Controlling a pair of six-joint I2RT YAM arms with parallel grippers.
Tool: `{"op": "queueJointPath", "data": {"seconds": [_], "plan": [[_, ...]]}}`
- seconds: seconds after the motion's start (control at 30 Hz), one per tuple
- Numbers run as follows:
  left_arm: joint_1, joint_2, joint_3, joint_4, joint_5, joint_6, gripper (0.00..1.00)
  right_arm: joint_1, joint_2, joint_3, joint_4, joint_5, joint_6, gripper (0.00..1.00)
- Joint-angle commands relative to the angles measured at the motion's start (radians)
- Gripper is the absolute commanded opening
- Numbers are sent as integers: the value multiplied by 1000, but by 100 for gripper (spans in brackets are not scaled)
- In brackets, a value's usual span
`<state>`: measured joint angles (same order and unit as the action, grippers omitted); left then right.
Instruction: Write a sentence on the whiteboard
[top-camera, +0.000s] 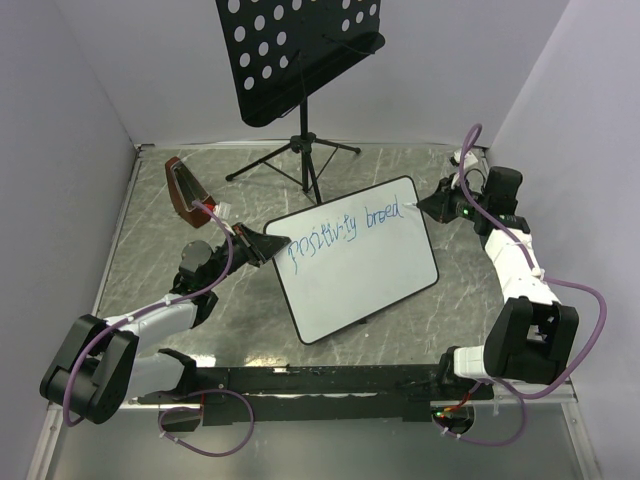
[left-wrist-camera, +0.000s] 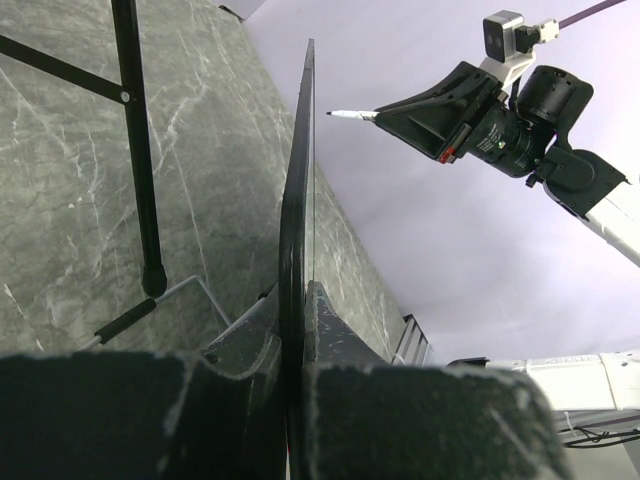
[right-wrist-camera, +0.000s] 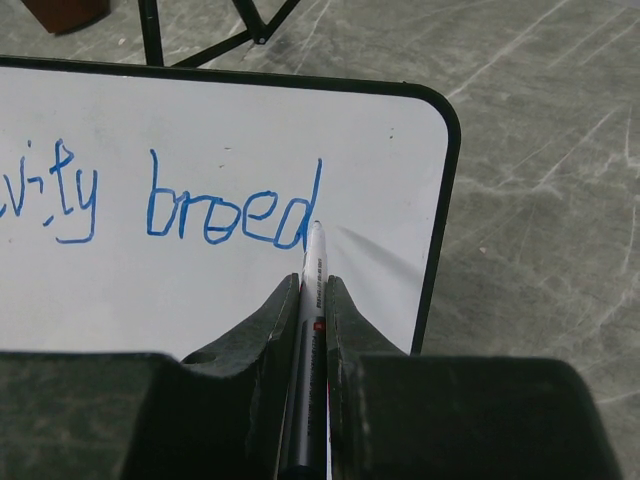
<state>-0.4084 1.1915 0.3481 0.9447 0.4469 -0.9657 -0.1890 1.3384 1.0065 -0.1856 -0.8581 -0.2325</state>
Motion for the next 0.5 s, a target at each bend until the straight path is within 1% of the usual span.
{"op": "queueJointPath", "data": {"seconds": [0.0,0.47], "plan": [[-6,-27,26,92,32,48,1,-15,-7,-2,46,-24,-5,0],[-4,-13,32,109,35,44,1,-20,18,6,49,24,13,0]]}}
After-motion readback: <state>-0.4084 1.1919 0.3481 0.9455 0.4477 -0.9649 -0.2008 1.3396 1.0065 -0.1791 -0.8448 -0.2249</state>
